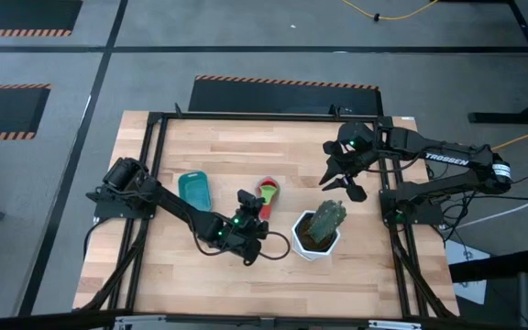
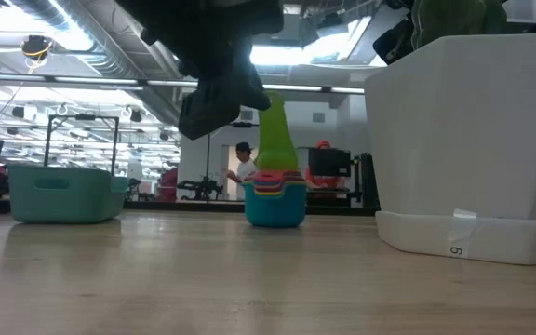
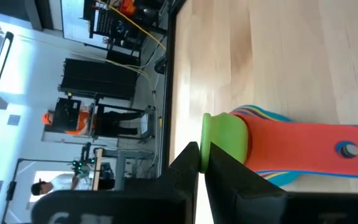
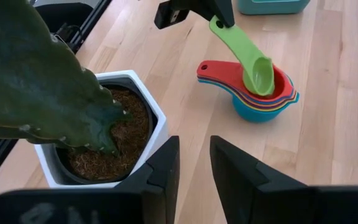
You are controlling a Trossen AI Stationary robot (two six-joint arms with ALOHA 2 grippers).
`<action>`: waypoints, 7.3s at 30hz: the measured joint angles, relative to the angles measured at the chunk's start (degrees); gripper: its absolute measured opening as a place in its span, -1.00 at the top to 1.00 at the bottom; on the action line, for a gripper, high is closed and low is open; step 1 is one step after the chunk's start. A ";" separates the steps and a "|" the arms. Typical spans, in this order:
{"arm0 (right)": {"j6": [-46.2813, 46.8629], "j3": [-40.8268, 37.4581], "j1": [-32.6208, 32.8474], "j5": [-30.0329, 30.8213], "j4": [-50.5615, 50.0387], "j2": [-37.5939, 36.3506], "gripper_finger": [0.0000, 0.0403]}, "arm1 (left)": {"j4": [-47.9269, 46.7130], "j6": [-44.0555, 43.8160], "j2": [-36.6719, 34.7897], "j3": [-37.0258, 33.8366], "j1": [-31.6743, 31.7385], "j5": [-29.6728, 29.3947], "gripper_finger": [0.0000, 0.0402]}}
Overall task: Nest measuring cups in basket
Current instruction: Stack the green measuring cup on top of the red measuring cup
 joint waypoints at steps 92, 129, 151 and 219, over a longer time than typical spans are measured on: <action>0.00 0.07 0.02 0.00 0.42 0.07 0.53 | 0.95 -13.25 -4.24 0.17 8.41 33.36 0.45; 0.00 0.07 0.02 -0.07 0.48 0.02 0.53 | 0.87 -8.68 -5.90 0.20 6.97 25.15 0.45; 0.00 0.07 0.02 -0.07 0.52 0.02 0.53 | -0.02 -8.63 -5.90 0.20 7.34 29.14 0.45; 0.00 0.02 0.00 -0.07 1.54 0.02 0.53 | 3.15 4.92 -2.32 0.17 4.17 -1.05 0.98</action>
